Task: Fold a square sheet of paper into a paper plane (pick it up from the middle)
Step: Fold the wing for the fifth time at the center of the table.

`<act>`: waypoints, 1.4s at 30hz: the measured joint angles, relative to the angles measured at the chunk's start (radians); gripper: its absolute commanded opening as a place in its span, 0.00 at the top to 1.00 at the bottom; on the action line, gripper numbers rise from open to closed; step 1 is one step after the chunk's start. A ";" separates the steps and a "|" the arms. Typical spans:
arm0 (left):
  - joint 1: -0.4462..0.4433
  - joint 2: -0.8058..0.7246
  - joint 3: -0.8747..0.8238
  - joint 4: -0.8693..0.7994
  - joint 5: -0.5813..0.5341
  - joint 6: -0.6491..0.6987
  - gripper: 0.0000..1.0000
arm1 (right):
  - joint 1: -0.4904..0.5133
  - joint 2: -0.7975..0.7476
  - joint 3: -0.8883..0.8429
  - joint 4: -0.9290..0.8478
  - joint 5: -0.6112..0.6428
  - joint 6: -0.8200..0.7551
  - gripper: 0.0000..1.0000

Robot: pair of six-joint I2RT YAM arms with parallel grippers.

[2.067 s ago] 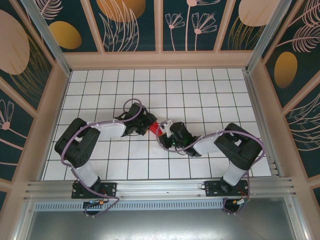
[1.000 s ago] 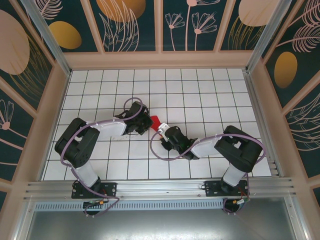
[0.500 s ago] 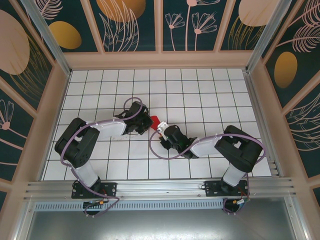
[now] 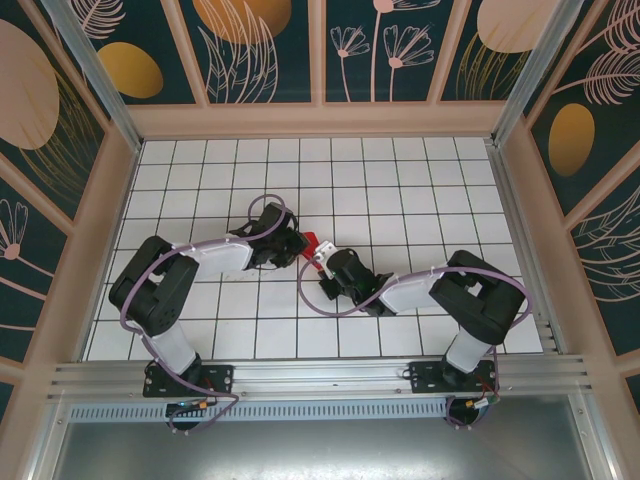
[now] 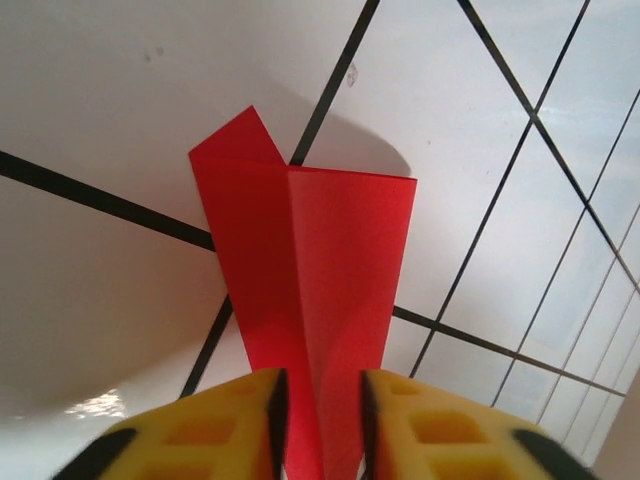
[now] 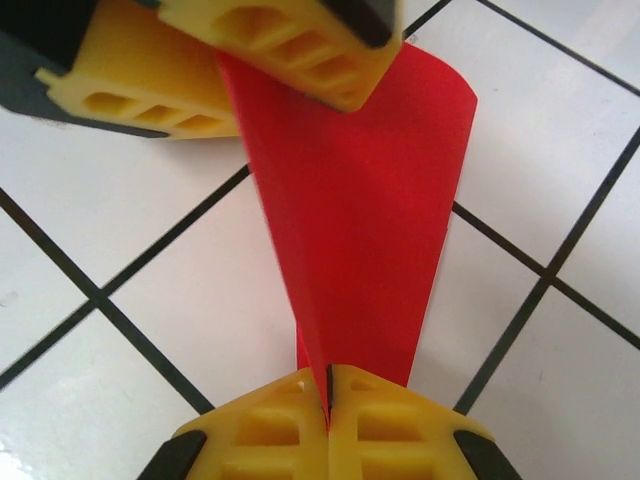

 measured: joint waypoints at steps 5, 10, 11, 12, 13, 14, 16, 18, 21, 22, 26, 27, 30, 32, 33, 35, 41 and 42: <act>0.000 -0.093 0.000 -0.069 -0.085 0.031 0.38 | -0.054 0.000 0.017 -0.012 -0.124 0.096 1.00; 0.000 -0.225 -0.024 -0.089 -0.177 0.040 0.30 | -0.128 0.000 0.018 -0.012 -0.289 0.221 1.00; 0.000 -0.250 -0.034 -0.089 -0.192 0.040 0.30 | -0.141 0.001 0.018 -0.012 -0.323 0.247 1.00; 0.000 -0.267 -0.042 -0.088 -0.203 0.040 0.30 | -0.153 0.002 0.018 -0.012 -0.354 0.269 1.00; 0.000 -0.281 -0.052 -0.087 -0.212 0.042 0.30 | -0.166 0.005 0.018 -0.009 -0.388 0.294 1.00; 0.000 -0.290 -0.062 -0.088 -0.218 0.043 0.30 | -0.178 0.011 0.018 -0.003 -0.418 0.316 1.00; 0.000 -0.294 -0.074 -0.088 -0.225 0.047 0.30 | -0.201 0.027 0.018 0.010 -0.481 0.354 1.00; 0.000 -0.293 -0.082 -0.088 -0.227 0.052 0.30 | -0.222 0.046 0.022 0.015 -0.536 0.386 1.00; 0.000 -0.289 -0.084 -0.087 -0.225 0.060 0.30 | -0.238 0.080 0.041 0.013 -0.591 0.419 1.00; 0.000 -0.286 -0.084 -0.086 -0.223 0.063 0.30 | -0.240 0.089 0.046 0.013 -0.600 0.426 1.00; 0.000 -0.261 -0.084 -0.084 -0.204 0.070 0.31 | -0.242 0.102 0.050 0.013 -0.621 0.449 1.00; 0.000 -0.254 -0.084 -0.084 -0.198 0.070 0.31 | -0.244 0.104 0.050 0.014 -0.626 0.453 1.00; 0.000 -0.235 -0.084 -0.072 -0.171 0.074 0.34 | -0.253 0.113 0.051 0.022 -0.647 0.478 0.99; 0.000 -0.229 -0.085 -0.049 -0.145 0.077 0.38 | -0.259 0.118 0.051 0.032 -0.660 0.498 0.99; 0.000 -0.227 -0.087 -0.035 -0.134 0.080 0.40 | -0.262 0.121 0.051 0.036 -0.667 0.507 0.99; 0.000 -0.227 -0.098 0.003 -0.105 0.085 0.44 | -0.272 0.128 0.050 0.048 -0.688 0.531 0.98; 0.000 -0.211 -0.146 0.121 -0.021 0.085 0.51 | -0.290 0.138 0.041 0.079 -0.724 0.576 0.97; 0.000 -0.207 -0.153 0.137 -0.011 0.085 0.51 | -0.290 0.138 0.041 0.078 -0.724 0.577 0.97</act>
